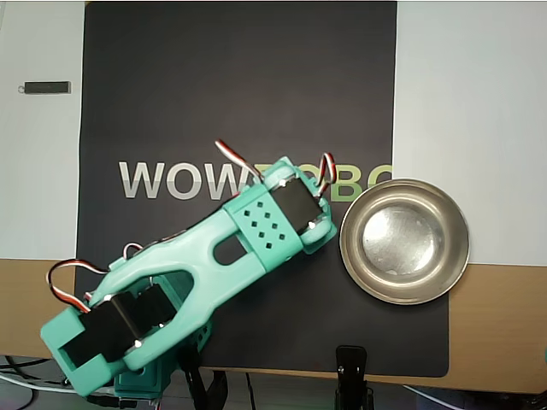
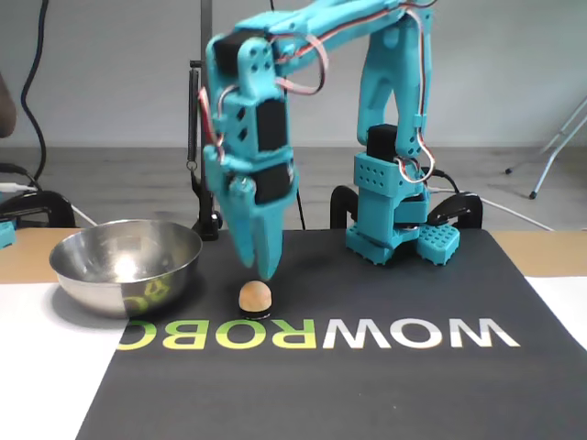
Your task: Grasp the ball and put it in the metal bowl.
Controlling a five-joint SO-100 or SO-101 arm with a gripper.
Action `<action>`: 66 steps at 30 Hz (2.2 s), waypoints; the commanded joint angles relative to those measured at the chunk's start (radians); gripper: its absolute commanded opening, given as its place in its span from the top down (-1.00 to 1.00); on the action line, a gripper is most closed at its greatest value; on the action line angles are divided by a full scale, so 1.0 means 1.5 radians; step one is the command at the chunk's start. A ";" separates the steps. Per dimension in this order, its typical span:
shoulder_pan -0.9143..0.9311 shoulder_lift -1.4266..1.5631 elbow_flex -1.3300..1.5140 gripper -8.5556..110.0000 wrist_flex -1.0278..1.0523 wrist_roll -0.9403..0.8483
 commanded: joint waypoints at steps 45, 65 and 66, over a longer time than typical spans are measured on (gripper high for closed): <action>0.009 -0.096 -0.054 -0.10 -0.024 -0.003; 0.003 -0.142 -0.070 -0.10 -0.024 -0.002; 0.003 -0.146 -0.070 -0.10 -0.024 -0.002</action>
